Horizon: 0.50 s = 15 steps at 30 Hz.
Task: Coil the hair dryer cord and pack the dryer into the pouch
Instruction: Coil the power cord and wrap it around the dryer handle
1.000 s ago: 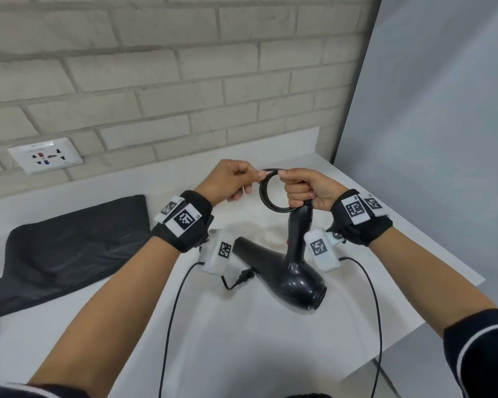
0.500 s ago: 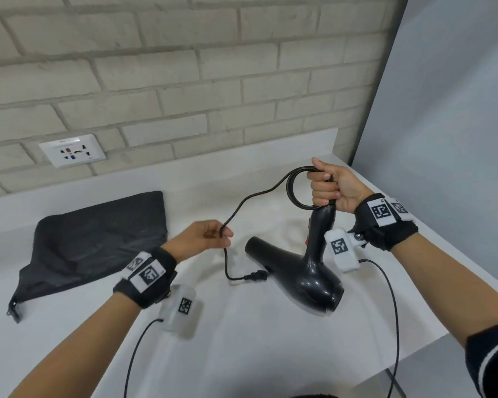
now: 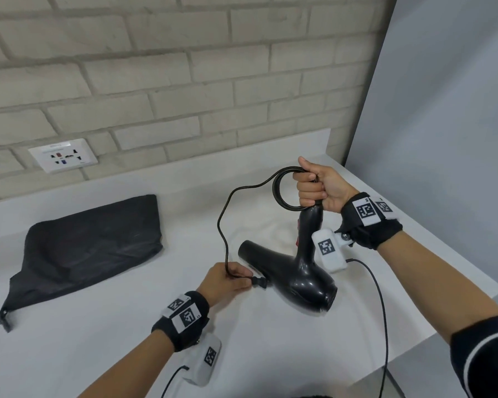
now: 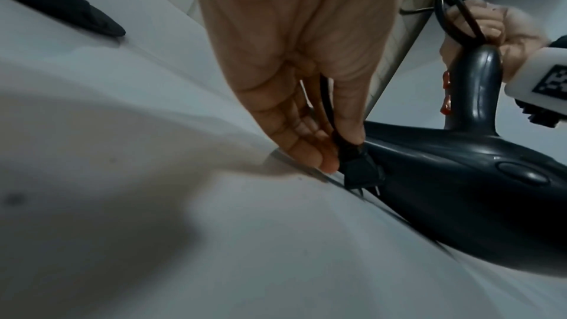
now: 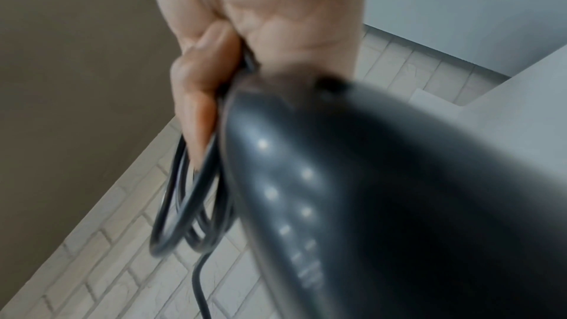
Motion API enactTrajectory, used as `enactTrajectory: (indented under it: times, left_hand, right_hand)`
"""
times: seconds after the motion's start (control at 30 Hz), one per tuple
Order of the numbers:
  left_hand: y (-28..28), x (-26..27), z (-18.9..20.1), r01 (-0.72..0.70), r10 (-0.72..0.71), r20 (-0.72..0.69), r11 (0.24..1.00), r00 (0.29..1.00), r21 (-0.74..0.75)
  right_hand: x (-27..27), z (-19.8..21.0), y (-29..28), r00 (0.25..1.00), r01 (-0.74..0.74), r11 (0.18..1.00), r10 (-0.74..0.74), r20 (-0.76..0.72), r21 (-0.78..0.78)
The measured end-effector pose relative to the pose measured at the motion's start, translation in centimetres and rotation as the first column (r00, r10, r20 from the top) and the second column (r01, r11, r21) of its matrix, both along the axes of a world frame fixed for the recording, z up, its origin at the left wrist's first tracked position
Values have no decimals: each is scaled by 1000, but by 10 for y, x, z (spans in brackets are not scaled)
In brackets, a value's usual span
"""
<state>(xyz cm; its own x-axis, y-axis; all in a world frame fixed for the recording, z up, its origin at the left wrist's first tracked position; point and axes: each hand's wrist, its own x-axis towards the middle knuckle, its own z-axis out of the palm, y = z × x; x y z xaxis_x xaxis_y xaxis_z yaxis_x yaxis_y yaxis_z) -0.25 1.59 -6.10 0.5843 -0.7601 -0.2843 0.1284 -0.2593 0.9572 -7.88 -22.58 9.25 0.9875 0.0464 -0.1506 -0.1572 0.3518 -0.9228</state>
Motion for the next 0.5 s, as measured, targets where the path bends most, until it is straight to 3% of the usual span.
enactTrajectory:
  times: [0.1,0.2,0.27,0.37,0.5]
  left_hand:
    - [7,1,8,-44,44,31,999,999,-27]
    - [13,16,33,-258,265,67,962,962,-91]
    - [12,35,60,-399,397,-54,892,916,-213]
    - [0,62,105,-493,441,-220,790,870,-365]
    - [-29,73,142,-473,413,-231,763,881,-440]
  right_hand:
    - [0,2,2,999,35,999,-35,-27,-4]
    - [0,4,6,996,66,998,-67,-59,-9]
    - [3,5,8,995,67,998,-68,-76,-14]
    - [8,7,13,995,40,999,-43,-87,-35]
    - [13,9,22,996,-17,998,12,-91,-58]
